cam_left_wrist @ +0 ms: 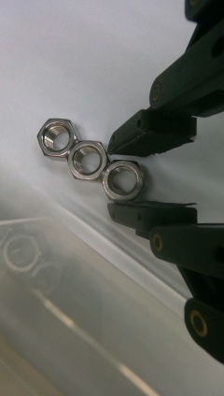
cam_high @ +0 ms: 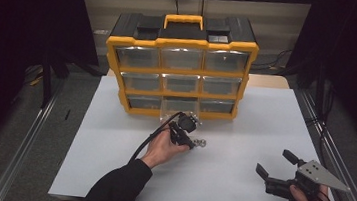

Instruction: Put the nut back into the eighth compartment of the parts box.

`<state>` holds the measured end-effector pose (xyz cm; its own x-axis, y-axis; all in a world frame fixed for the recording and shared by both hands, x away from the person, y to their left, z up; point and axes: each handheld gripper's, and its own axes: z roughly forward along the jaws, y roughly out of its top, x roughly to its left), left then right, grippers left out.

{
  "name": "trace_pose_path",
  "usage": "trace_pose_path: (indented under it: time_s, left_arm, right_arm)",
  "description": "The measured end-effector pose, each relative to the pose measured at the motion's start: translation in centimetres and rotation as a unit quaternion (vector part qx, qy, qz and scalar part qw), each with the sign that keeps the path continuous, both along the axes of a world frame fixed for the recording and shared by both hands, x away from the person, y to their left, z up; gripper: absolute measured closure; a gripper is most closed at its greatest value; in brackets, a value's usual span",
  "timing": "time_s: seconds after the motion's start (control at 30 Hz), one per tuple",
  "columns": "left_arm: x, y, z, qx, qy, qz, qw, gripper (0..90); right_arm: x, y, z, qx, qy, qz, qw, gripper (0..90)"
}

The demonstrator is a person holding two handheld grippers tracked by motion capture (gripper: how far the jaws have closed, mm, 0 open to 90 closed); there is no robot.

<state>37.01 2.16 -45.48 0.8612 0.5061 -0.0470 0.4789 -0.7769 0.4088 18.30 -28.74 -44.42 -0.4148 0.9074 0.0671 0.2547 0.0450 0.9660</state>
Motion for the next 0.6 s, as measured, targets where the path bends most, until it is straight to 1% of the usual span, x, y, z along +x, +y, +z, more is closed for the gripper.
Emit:
trace_pose_path:
  time_s: [0.07,0.13,0.27,0.43,0.5,0.6]
  left_arm:
    - [-0.06,-0.04,-0.05,0.0,-0.005,-0.001,1.0,66.4]
    - [-0.08,-0.04,0.01,0.004,-0.006,-0.006,1.0,68.2]
    - [-0.11,-0.12,0.04,0.007,-0.008,-0.008,0.9999,70.0]
    - [-0.09,-0.14,0.05,0.008,-0.009,-0.012,0.9999,70.3]
    - [-0.13,-0.19,0.07,0.011,-0.012,-0.014,0.9998,70.3]
    - [-0.12,-0.2,0.11,0.013,-0.011,-0.016,0.9997,70.4]
  right_arm:
    - [0.01,0.0,0.0,0.0,0.001,0.0,1.0,0.0]
    - [0.01,0.01,0.0,0.0,0.0,0.0,1.0,0.0]
    - [0.0,0.01,0.0,0.0,0.001,0.0,1.0,0.0]
    - [0.01,0.0,0.0,0.0,0.001,0.0,1.0,0.0]
    - [0.01,-0.01,0.0,0.0,0.001,0.0,1.0,0.0]
    - [0.0,-0.01,0.0,0.0,0.001,0.0,1.0,0.0]
